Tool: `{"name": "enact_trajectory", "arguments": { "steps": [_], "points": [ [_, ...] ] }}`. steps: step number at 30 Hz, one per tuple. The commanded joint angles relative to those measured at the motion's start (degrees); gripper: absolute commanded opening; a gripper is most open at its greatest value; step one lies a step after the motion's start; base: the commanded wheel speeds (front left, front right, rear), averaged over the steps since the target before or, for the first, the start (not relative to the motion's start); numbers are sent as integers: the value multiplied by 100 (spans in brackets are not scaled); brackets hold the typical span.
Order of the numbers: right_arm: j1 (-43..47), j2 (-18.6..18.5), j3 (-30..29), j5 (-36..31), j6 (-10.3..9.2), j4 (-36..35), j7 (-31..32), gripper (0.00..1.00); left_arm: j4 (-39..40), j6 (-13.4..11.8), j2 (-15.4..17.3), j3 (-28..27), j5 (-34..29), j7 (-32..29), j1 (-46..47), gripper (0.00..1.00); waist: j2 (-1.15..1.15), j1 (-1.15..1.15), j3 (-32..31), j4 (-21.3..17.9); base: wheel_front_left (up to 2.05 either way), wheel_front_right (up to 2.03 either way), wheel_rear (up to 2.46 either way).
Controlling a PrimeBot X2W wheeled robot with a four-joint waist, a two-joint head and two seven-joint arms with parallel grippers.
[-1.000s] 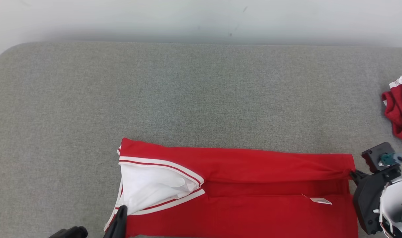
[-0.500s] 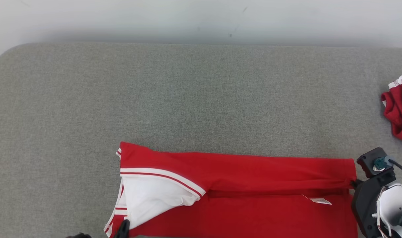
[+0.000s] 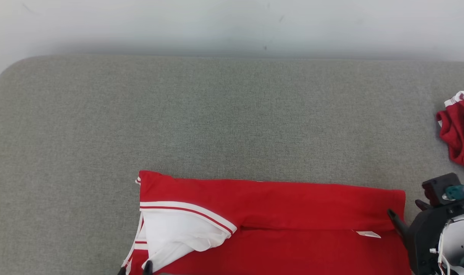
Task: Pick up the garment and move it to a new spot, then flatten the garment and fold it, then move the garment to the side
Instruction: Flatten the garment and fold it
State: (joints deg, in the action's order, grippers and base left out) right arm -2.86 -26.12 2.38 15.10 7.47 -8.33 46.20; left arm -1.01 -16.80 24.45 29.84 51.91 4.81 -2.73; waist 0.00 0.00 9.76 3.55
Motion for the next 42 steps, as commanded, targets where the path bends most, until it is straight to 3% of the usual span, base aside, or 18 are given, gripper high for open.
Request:
{"name": "enact_trajectory", "arguments": {
  "steps": [1,8,12,15,23,24,27,33,42],
  "points": [
    [91,101,-80,43,0,-83,-68,100,-2,-26,51,-11,-100,55,-86,100,0,0,-39,14,0,0,0],
    [559,1195,-837,224,0,-613,-1056,100,-16,-93,253,-224,-662,804,86,100,0,0,-242,43,0,0,0],
    [727,1821,-1031,252,0,-525,-1947,100,138,-50,111,-467,-1176,1032,174,100,0,0,-361,1,0,0,0],
    [719,2117,-1088,333,0,-297,-2735,100,534,49,-168,-906,-1788,1046,201,100,0,0,-440,-32,0,0,0],
    [480,2308,-786,373,0,648,-4530,100,768,859,-1034,-1970,-2746,1040,-73,100,0,0,-687,-152,0,0,0],
    [436,2312,-612,155,0,1117,-4938,100,515,1324,-1385,-2359,-2949,1040,-173,100,0,0,-853,-204,0,0,0],
    [420,2311,-531,-37,0,1398,-5092,100,282,1661,-1594,-2590,-3036,1042,-270,100,0,0,-956,-262,0,0,0],
    [409,2314,-604,-219,0,1707,-5024,100,19,2037,-1833,-2906,-3204,1042,-322,100,0,0,-993,-335,0,0,0],
    [56,2321,-1183,-855,0,2198,-3501,100,-53,2258,-2048,-3113,-3464,1041,-282,100,0,0,-956,-415,0,0,0]
  ]
}}
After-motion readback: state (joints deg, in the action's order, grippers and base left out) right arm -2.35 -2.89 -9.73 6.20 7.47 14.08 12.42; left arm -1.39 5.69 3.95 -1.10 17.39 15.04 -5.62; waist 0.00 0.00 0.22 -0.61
